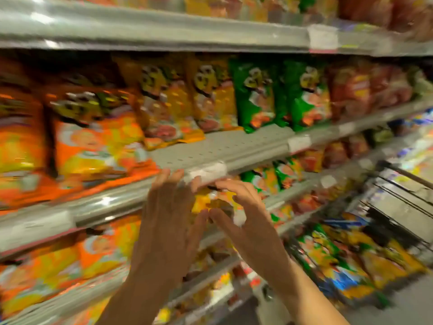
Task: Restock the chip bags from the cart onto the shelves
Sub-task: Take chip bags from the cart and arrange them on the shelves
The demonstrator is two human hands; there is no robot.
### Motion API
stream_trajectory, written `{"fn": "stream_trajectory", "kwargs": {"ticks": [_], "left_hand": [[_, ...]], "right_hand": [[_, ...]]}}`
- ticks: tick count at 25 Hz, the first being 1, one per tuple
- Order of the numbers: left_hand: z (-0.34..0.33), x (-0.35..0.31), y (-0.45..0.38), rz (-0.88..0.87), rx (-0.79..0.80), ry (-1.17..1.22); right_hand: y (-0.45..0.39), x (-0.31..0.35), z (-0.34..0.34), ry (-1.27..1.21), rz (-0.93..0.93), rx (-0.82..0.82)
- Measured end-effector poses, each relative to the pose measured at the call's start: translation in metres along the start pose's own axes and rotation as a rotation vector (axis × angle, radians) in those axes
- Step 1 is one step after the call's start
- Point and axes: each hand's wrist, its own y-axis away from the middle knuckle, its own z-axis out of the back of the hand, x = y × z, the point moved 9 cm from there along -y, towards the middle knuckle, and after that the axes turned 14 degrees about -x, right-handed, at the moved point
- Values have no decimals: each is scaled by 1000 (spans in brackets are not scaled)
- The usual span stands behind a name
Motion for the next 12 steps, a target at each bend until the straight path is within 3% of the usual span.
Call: {"fn": "stream_trajectory", "kwargs": {"ticks": [6,12], "left_hand": [[-222,-93,50,88,424,343],[-441,-139,121,203,876,490]], "right_hand": [[53,-193,148,294,-437,-20],[128,-333,264,375,-959,-176]]}}
